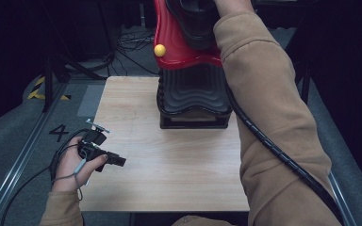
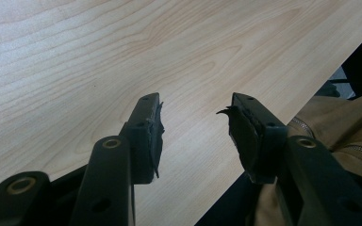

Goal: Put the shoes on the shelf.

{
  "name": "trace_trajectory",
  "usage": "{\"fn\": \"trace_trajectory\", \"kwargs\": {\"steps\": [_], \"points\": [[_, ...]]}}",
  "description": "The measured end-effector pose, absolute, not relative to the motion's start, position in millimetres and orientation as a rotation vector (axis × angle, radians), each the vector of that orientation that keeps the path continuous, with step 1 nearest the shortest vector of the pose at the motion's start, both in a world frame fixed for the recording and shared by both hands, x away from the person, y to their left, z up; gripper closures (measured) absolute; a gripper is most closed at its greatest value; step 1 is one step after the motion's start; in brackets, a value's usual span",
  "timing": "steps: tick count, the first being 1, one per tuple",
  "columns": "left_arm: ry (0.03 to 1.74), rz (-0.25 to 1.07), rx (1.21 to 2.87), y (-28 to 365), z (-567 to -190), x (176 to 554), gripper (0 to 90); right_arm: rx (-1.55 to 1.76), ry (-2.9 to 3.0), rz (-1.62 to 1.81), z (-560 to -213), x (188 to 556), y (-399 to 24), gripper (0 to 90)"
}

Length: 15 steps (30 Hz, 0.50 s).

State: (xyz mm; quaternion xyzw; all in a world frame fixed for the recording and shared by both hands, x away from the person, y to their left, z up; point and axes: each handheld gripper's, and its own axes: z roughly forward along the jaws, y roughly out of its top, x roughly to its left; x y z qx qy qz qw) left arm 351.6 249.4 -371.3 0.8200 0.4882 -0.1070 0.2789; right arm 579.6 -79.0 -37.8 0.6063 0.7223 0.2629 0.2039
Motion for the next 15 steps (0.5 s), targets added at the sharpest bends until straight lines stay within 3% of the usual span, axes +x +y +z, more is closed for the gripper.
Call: {"fn": "trace_trajectory", "kwargs": {"steps": [15], "points": [[1.292, -0.284, 2.222, 241.5, -369.6, 351.1, 54.5, 1.719, 1.887, 0.889, -76.0, 576.3, -70.0, 78.0]]}}
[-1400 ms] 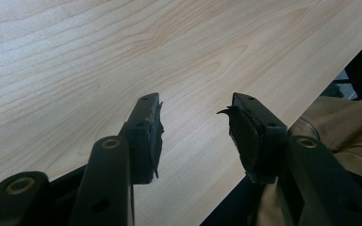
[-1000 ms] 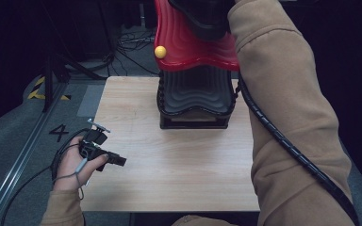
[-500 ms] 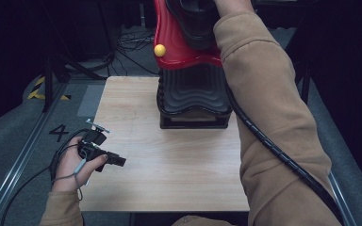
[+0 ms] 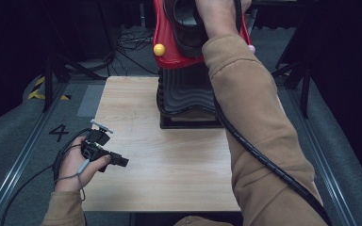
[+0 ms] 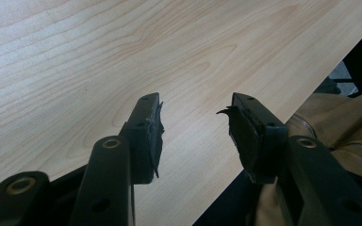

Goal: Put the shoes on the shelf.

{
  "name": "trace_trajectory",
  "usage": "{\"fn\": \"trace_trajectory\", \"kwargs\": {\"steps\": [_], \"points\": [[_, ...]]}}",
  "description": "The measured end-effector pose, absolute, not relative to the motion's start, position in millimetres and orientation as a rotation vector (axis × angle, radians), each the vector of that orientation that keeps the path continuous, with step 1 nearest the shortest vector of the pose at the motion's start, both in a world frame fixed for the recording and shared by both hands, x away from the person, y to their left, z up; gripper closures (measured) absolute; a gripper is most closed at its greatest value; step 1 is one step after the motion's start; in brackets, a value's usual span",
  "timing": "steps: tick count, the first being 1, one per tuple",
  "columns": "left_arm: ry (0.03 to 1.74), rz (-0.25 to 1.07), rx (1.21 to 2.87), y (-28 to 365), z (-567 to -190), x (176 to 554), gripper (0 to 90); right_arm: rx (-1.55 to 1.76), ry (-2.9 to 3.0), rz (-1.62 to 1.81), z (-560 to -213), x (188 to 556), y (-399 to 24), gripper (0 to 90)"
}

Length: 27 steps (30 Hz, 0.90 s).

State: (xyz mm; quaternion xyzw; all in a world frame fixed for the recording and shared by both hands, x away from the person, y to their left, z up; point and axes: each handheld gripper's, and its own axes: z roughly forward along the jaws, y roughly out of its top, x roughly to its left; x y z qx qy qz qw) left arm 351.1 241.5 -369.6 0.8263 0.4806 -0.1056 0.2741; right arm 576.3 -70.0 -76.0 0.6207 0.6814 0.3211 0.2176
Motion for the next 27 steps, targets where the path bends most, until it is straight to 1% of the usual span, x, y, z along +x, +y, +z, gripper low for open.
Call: {"fn": "trace_trajectory", "kwargs": {"steps": [3, 6, 9, 13, 19, 21, 23, 27], "points": [[1.291, -0.280, 2.221, 241.4, -370.1, 351.7, 54.5, 1.718, 1.887, 0.867, -75.7, 575.0, -66.1, 75.8], [1.289, -0.287, 2.225, 240.7, -369.8, 351.4, 54.5, 1.746, 1.905, 0.844, -75.2, 575.3, -67.0, 70.7], [1.289, -0.275, 2.229, 240.2, -369.0, 351.5, 54.5, 1.790, 1.952, 0.828, -74.3, 574.2, -74.7, 60.1], [1.283, -0.275, 2.245, 236.3, -367.9, 352.0, 54.5, 1.828, 2.012, 0.840, -75.7, 570.4, -88.7, 49.1], [1.283, -0.271, 2.253, 229.4, -366.5, 353.6, 54.4, 1.828, 2.053, 0.873, -70.3, 558.2, -98.4, 46.2], [1.268, -0.257, 2.270, 226.7, -365.6, 354.7, 54.4, 1.797, 2.074, 0.856, -66.4, 550.5, -100.5, 44.9], [1.269, -0.273, 2.265, 224.2, -365.6, 355.5, 54.3, 1.755, 2.096, 0.858, -62.1, 542.8, -102.0, 43.8], [1.265, -0.269, 2.270, 222.2, -365.9, 356.8, 54.3, 1.691, 2.144, 0.856, -55.4, 528.9, -104.8, 43.3]]}}
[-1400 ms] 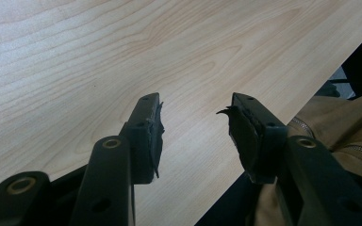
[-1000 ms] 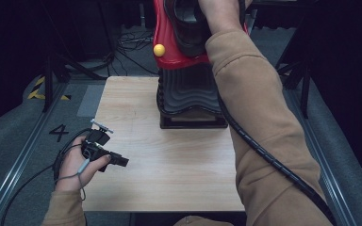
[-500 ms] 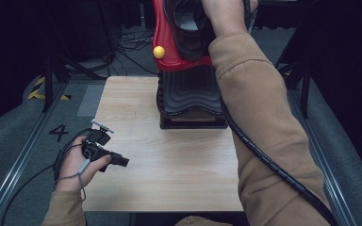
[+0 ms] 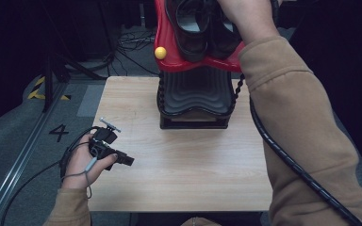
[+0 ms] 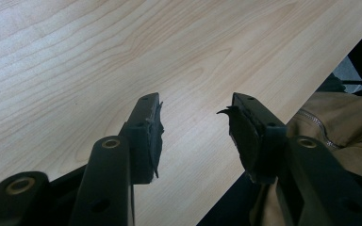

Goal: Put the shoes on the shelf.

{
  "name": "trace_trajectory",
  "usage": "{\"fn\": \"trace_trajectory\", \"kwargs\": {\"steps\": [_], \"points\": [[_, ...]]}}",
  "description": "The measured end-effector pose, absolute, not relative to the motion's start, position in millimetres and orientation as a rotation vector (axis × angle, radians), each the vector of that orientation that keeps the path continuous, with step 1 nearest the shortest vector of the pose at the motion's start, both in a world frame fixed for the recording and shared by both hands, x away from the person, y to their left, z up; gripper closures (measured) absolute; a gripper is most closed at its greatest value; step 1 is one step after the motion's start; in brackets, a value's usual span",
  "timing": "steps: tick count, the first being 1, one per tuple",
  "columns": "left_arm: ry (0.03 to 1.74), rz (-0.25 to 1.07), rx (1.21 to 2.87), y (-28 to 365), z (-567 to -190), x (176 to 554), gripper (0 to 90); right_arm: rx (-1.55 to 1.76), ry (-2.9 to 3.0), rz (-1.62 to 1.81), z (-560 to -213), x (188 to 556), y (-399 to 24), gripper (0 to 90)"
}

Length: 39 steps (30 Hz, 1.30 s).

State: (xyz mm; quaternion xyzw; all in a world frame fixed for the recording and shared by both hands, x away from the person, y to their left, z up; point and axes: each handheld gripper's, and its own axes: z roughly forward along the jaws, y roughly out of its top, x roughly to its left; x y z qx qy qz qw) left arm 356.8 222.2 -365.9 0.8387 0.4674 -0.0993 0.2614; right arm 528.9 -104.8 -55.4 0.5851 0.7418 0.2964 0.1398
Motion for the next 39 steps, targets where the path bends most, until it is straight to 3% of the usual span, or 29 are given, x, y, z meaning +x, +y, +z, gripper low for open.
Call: {"fn": "trace_trajectory", "kwargs": {"steps": [8, 20, 33, 39], "points": [[1.273, -0.267, 2.274, 221.1, -366.4, 355.2, 54.4, 1.510, 2.262, 0.873, -48.4, 493.1, -118.0, 43.1], [1.291, -0.252, 2.296, 219.6, -365.7, 349.7, 54.3, 1.335, 2.374, 0.867, -61.2, 440.7, -171.8, 43.3], [1.273, -0.233, 2.324, 210.6, -362.8, 352.1, 54.1, 1.285, 2.431, 0.836, -93.0, 406.3, -233.3, 43.3], [1.259, -0.216, 2.337, 203.8, -360.6, 349.9, 53.9, 1.219, 2.479, 0.827, -135.7, 389.3, -271.1, 43.9]]}}
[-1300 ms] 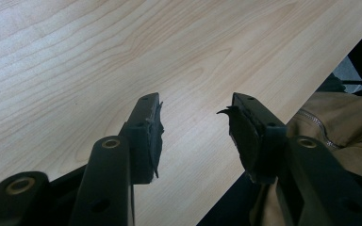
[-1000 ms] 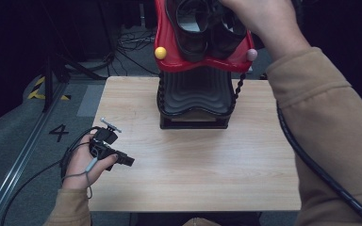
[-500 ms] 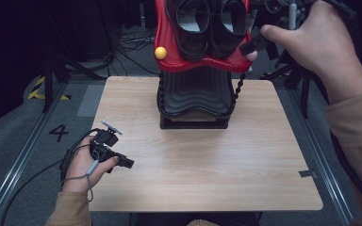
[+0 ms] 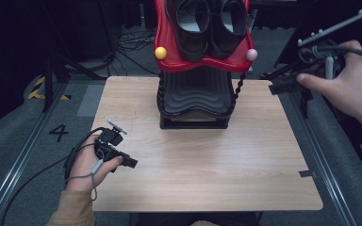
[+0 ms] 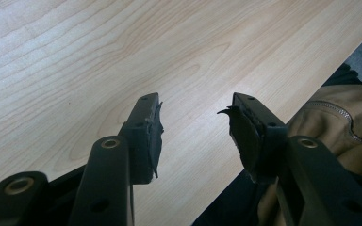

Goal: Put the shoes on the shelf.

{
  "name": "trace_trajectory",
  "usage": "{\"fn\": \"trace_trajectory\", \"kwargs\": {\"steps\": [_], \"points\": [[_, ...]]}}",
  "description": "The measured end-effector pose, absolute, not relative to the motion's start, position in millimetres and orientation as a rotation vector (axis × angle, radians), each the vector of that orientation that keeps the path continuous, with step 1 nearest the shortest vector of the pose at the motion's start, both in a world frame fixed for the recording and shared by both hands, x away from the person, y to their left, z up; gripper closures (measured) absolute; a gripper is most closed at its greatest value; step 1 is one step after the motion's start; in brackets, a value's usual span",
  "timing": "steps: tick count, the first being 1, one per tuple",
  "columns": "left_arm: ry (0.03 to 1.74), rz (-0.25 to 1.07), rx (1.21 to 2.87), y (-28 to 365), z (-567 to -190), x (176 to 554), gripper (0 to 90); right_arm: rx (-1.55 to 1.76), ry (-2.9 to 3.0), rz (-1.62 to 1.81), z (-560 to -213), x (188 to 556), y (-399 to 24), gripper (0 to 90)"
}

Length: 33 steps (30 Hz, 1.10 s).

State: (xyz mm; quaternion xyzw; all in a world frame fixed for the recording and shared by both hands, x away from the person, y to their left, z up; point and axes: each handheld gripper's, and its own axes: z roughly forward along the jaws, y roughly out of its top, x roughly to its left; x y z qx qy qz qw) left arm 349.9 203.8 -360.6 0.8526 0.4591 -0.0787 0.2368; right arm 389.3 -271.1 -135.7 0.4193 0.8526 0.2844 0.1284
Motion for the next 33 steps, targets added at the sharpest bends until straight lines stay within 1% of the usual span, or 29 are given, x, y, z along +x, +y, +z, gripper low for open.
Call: {"fn": "trace_trajectory", "kwargs": {"steps": [3, 4, 7, 8, 10, 11, 13, 14, 15, 16, 17, 21, 22, 23, 25, 28, 31, 32, 33], "points": [[1.250, -0.220, 2.348, 199.8, -362.7, 349.5, 53.9, 1.208, 2.507, 0.820, -156.4, 382.2, -284.4, 43.9], [1.250, -0.220, 2.348, 199.8, -362.7, 349.5, 53.9, 1.208, 2.507, 0.820, -156.4, 382.2, -284.4, 43.9], [1.266, -0.216, 2.353, 196.9, -364.8, 349.1, 53.9, 1.208, 2.537, 0.782, -185.0, 376.1, -304.2, 43.5], [1.266, -0.218, 2.357, 196.4, -365.1, 349.0, 53.9, 1.208, 2.537, 0.782, -185.0, 376.1, -304.2, 43.5], [1.266, -0.219, 2.362, 195.0, -366.4, 348.3, 53.9, 1.217, 2.538, 0.774, -198.3, 374.2, -311.9, 43.2], [1.271, -0.219, 2.360, 194.0, -367.2, 347.6, 53.9, 1.222, 2.546, 0.767, -212.2, 372.8, -318.1, 43.0], [1.270, -0.210, 2.366, 193.1, -368.5, 346.7, 54.0, 1.235, 2.555, 0.758, -224.3, 372.0, -322.5, 41.9], [1.270, -0.210, 2.366, 193.1, -368.5, 346.7, 54.3, 1.235, 2.555, 0.758, -224.3, 372.0, -322.5, 41.9], [1.275, -0.189, 2.357, 193.3, -368.7, 345.6, 54.5, 1.235, 2.562, 0.746, -240.3, 371.8, -327.3, 40.9], [1.275, -0.189, 2.357, 193.3, -368.7, 345.6, 54.7, 1.235, 2.562, 0.746, -240.3, 371.8, -327.3, 40.9], [1.282, -0.183, 2.348, 194.4, -368.5, 343.9, 54.7, 1.240, 2.572, 0.724, -251.9, 372.2, -329.8, 40.6], [1.294, -0.165, 2.340, 196.9, -368.7, 341.1, 55.1, 1.241, 2.596, 0.676, -279.5, 375.3, -330.9, 39.3], [1.300, -0.161, 2.336, 197.5, -369.4, 339.7, 55.1, 1.241, 2.596, 0.676, -279.5, 375.3, -330.9, 39.3], [1.301, -0.153, 2.339, 198.3, -370.9, 338.2, 55.1, 1.241, 2.615, 0.670, -294.3, 377.6, -329.5, 38.7], [1.305, -0.160, 2.342, 198.9, -371.7, 337.5, 54.9, 1.241, 2.621, 0.668, -298.9, 378.4, -328.9, 38.6], [1.323, -0.158, 2.340, 200.8, -375.3, 335.4, 54.9, 1.230, 2.646, 0.651, -323.7, 382.3, -324.7, 38.1], [1.333, -0.162, 2.341, 202.7, -378.6, 334.1, 54.9, 1.235, 2.663, 0.661, -333.8, 384.2, -322.4, 38.0], [1.337, -0.156, 2.341, 203.5, -380.1, 333.0, 55.0, 1.232, 2.691, 0.656, -347.4, 387.0, -318.2, 37.5], [1.331, -0.155, 2.340, 204.2, -380.6, 332.5, 55.1, 1.228, 2.700, 0.657, -352.0, 388.0, -316.6, 37.7]]}}
